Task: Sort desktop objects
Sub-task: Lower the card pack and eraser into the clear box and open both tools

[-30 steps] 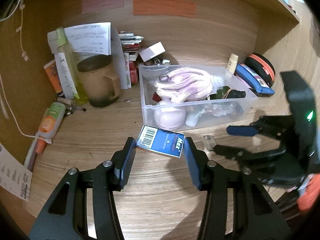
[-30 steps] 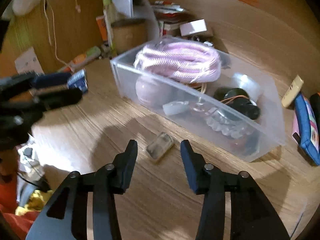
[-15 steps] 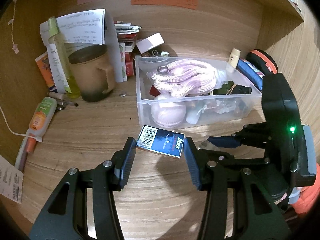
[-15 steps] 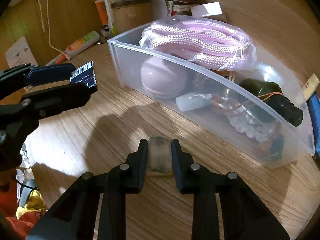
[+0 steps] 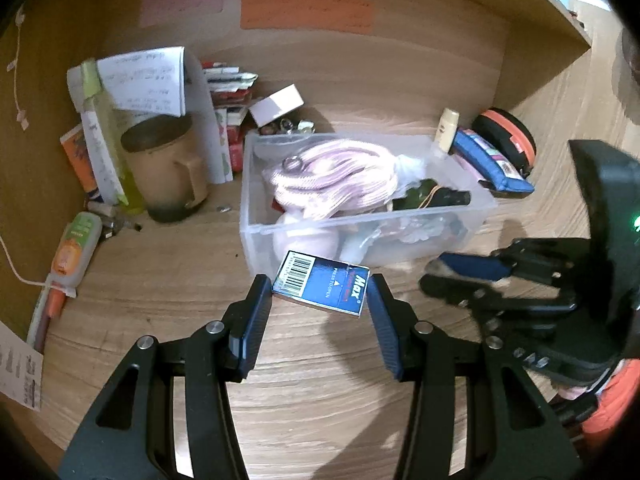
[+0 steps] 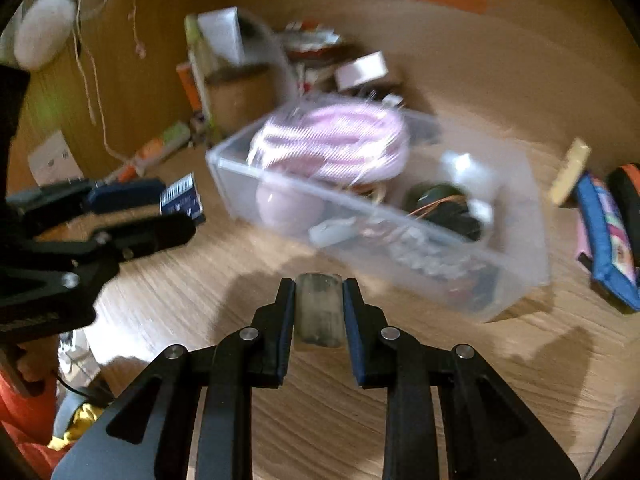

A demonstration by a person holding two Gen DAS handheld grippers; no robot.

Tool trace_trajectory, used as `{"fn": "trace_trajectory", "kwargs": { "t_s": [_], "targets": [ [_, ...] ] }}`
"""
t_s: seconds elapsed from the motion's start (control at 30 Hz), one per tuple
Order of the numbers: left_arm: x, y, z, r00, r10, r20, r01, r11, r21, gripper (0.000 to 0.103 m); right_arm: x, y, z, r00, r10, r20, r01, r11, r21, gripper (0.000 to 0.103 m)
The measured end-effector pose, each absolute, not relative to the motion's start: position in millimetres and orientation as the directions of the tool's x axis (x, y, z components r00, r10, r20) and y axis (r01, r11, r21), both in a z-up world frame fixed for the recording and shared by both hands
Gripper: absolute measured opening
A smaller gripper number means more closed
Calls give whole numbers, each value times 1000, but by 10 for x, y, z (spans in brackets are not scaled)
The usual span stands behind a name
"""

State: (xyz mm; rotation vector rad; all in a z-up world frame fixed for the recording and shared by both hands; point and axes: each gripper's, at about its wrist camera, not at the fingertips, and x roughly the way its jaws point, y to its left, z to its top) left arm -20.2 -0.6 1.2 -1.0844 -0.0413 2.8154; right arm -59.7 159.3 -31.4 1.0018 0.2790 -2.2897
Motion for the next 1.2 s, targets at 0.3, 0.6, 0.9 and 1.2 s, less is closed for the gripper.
{"fn": "trace_trajectory", "kwargs": {
  "t_s": [0.3,0.6,0.9,1.2],
  "targets": [
    [-270,171,234,-759,141,-636,-135,-989,-58,49,-571,1875,109,-616,-472,-631,566,-822,62,22],
    [-448,343,556,-792,172,-586,-178,-983,-47,49,-655,2120,342,-679,-449,-581,520,-853,51,22],
    [-906,406,554,-762,201,-615,-186,-979,-90,49,-1070,2131,264,-672,-433,-601,495,-866,71,22],
    [-1224,341,337,-725,205,-657,-169,-978,-118,49,-1404,2012,122,-641,-428,-638,500,-863,76,22]
  ]
}}
